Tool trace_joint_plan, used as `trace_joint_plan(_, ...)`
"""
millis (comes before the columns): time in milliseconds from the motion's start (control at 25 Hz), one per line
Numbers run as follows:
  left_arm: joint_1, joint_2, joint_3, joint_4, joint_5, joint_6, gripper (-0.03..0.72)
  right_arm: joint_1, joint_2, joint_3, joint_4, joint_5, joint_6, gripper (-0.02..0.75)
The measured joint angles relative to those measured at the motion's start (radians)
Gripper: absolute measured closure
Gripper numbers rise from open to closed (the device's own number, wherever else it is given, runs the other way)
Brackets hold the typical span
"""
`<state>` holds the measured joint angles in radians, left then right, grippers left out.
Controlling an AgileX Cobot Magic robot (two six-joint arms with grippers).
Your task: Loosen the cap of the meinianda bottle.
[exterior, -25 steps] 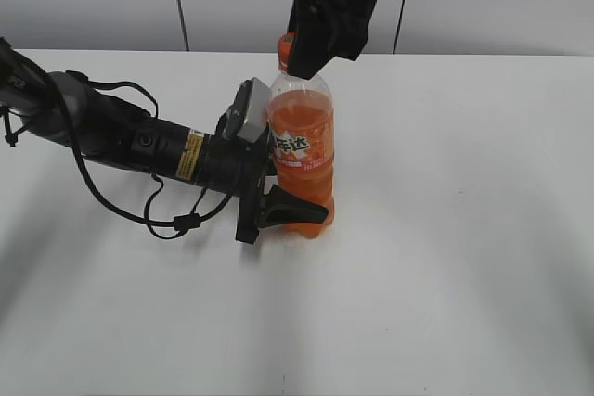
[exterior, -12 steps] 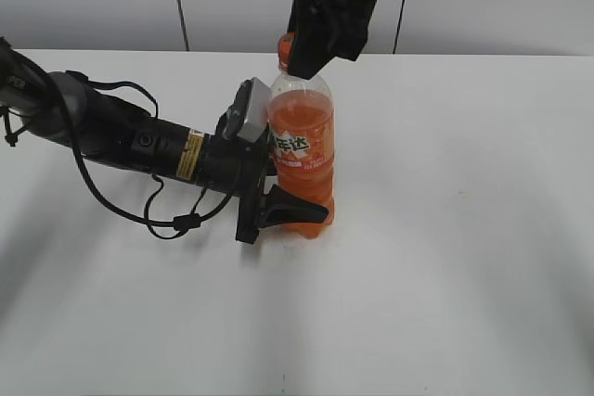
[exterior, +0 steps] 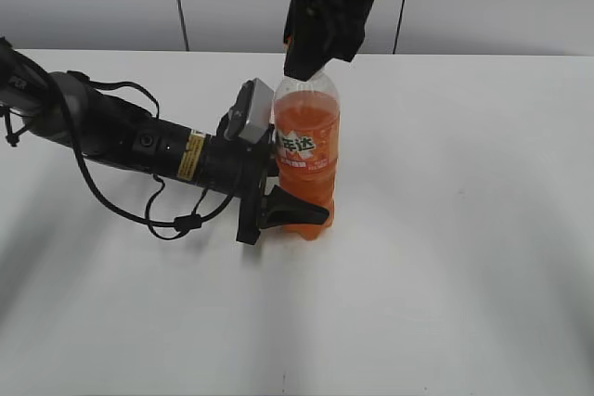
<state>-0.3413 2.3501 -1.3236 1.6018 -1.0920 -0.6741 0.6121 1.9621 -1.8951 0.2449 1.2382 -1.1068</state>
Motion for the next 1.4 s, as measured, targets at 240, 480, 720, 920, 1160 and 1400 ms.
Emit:
trace_joint_plan(240, -0.004, 0.0, 0.0, 0.0, 0.007, -0.006, 0.28, 0.003, 0.001, 0.0, -0.001, -0.005, 0.033, 0.382)
trace_joint_plan(480, -0.005, -0.001, -0.001, 0.0, 0.009, -0.007, 0.28, 0.003, 0.001, 0.0, -0.002, -0.006, 0.04, 0.38)
trace_joint_plan(720, -0.005, -0.001, -0.001, 0.0, 0.01, -0.007, 0.28, 0.003, 0.001, 0.0, -0.007, -0.007, 0.051, 0.38)
trace_joint_plan(920, -0.005, -0.001, -0.001, 0.0, 0.01, -0.007, 0.28, 0.003, 0.0, 0.0, -0.007, -0.007, 0.059, 0.379)
trace_joint_plan(1160, -0.005, -0.001, -0.001, 0.0, 0.01, -0.007, 0.28, 0.003, 0.0, 0.0, -0.008, -0.007, 0.063, 0.379)
trace_joint_plan(1400, -0.005, -0.001, -0.001, 0.0, 0.01, -0.007, 0.28, 0.003, 0.0, -0.015, -0.005, -0.007, 0.074, 0.379)
